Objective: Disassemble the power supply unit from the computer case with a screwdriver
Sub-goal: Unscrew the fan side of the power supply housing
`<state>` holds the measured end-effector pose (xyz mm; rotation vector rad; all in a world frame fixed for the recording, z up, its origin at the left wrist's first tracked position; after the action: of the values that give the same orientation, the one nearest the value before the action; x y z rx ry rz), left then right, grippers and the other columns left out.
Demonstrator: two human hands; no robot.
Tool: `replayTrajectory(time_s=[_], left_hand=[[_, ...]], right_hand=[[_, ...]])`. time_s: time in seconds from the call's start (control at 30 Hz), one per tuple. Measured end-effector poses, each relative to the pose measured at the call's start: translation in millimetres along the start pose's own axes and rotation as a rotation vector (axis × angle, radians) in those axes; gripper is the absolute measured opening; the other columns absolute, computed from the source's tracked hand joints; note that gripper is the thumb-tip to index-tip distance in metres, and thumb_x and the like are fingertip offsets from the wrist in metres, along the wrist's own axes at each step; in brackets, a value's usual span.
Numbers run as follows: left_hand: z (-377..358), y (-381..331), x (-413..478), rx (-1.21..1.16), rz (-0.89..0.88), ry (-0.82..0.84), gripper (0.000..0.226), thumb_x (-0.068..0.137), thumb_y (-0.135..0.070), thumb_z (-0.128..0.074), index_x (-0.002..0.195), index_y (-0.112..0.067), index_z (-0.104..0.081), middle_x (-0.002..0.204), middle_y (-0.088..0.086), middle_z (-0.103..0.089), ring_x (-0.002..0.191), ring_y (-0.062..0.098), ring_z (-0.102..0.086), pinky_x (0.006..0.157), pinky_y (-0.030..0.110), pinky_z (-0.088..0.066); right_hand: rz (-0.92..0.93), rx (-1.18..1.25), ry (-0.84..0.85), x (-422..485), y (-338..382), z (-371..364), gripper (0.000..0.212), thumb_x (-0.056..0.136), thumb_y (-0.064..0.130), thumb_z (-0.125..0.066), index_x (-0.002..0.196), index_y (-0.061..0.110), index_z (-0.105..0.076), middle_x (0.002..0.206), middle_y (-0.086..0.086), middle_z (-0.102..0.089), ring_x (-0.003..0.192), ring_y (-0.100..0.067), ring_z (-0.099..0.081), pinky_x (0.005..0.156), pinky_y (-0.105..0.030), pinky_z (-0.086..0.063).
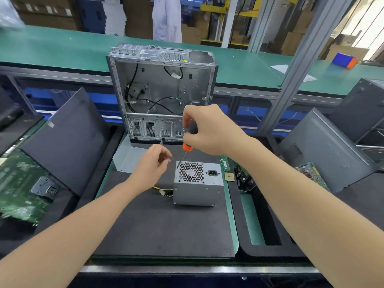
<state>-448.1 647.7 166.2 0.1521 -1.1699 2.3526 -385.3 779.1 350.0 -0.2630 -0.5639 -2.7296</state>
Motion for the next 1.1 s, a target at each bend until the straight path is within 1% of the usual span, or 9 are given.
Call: replayTrajectory(time_s=[0.1,0.2,0.27,0.33,0.43,0.63,0.93,1.03,1.1], left_hand=[[22.2,32.8,-23.3,0.017,0.099,-0.082,0.019,0.095,0.001,-0.066,0.096,-0.017,-0.061,0.097,-0.006,-0.062,0.087,0.001,-0.06,0.074,0.008,-0.046],[37.0,71.0,-51.3,0.036,0.244,-0.15,0.024,0.089,0.005,-0.07,0.092,-0.019,-0.063,0.096,-0.006,-0.066,0.084,0.006,-0.064,0.073,0.009,-0.048],[38.5,96.7,-69.4,0.051,0.341,-0.155,0.029,0.085,0.008,-0.072,0.091,-0.02,-0.066,0.095,-0.008,-0.068,0.081,0.008,-0.067,0.072,0.008,-0.049],[36.2,118.2,-84.4,0.068,0.422,-0.147,0.033,0.083,0.009,-0.073,0.089,-0.022,-0.066,0.093,-0.01,-0.067,0.078,0.003,-0.066,0.07,0.005,-0.047],[28.4,138.0,-94.0,0.083,0.48,-0.133,0.036,0.082,0.009,-0.075,0.088,-0.025,-0.064,0.094,-0.011,-0.066,0.08,0.001,-0.066,0.069,0.003,-0.044],[8.1,148.7,-87.0,0.071,0.471,-0.111,0.04,0.081,0.01,-0.075,0.088,-0.027,-0.063,0.097,-0.009,-0.064,0.084,0.003,-0.068,0.073,0.003,-0.042],[7.7,148.4,-84.7,0.006,0.467,-0.087,0.042,0.076,0.003,-0.085,0.091,-0.03,-0.065,0.099,-0.008,-0.07,0.088,0.002,-0.068,0.077,0.0,-0.043],[14.4,133.0,-77.9,0.028,0.411,-0.097,0.036,0.082,0.005,-0.078,0.098,-0.025,-0.068,0.103,-0.006,-0.07,0.092,-0.001,-0.066,0.087,0.009,-0.049],[22.5,111.1,-65.7,0.04,0.346,-0.17,0.032,0.087,0.007,-0.069,0.105,-0.02,-0.07,0.106,-0.005,-0.07,0.094,-0.005,-0.063,0.087,0.005,-0.045]], right_hand=[[0.031,0.057,0.026,13.4,18.5,-20.6,0.017,0.077,0.015,-0.067,0.092,0.011,-0.06,0.071,0.004,-0.068,0.07,-0.016,-0.056,0.064,-0.035,-0.05],[0.053,0.082,0.072,23.7,33.4,-41.6,0.017,0.078,0.013,-0.065,0.094,0.012,-0.058,0.071,0.004,-0.071,0.074,-0.014,-0.06,0.067,-0.038,-0.054],[0.058,0.102,0.098,28.1,39.0,-54.3,0.016,0.079,0.012,-0.064,0.094,0.013,-0.058,0.072,0.005,-0.071,0.071,-0.008,-0.06,0.063,-0.035,-0.053],[0.056,0.12,0.12,31.2,41.4,-64.7,0.016,0.08,0.012,-0.063,0.095,0.014,-0.058,0.074,0.006,-0.072,0.07,-0.004,-0.059,0.06,-0.031,-0.048],[0.057,0.122,0.146,33.5,42.5,-75.5,0.016,0.081,0.013,-0.063,0.096,0.015,-0.057,0.074,0.007,-0.072,0.081,-0.012,-0.06,0.063,-0.033,-0.051],[0.036,0.093,0.15,35.1,30.0,-82.5,0.015,0.082,0.016,-0.063,0.096,0.017,-0.057,0.08,0.005,-0.069,0.086,-0.019,-0.062,0.072,-0.04,-0.056],[-0.005,0.09,0.117,35.8,10.6,-78.7,0.016,0.081,0.019,-0.065,0.095,0.022,-0.057,0.077,0.009,-0.067,0.083,-0.012,-0.058,0.069,-0.043,-0.057],[0.0,0.086,0.099,34.5,8.7,-69.6,0.015,0.081,0.018,-0.064,0.094,0.02,-0.058,0.077,0.008,-0.069,0.08,-0.013,-0.059,0.068,-0.041,-0.056],[0.006,0.071,0.06,32.5,5.9,-55.0,0.013,0.079,0.017,-0.065,0.091,0.019,-0.058,0.073,0.007,-0.068,0.078,-0.014,-0.059,0.068,-0.04,-0.055]])
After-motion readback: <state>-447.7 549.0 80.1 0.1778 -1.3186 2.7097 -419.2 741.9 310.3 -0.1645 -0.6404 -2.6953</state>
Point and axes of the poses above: each hand's wrist, its own x-axis towards the middle knuckle, its own z-axis out of the back of the hand, y = z × x, the point moved 9 cm from there along x, towards the middle knuckle
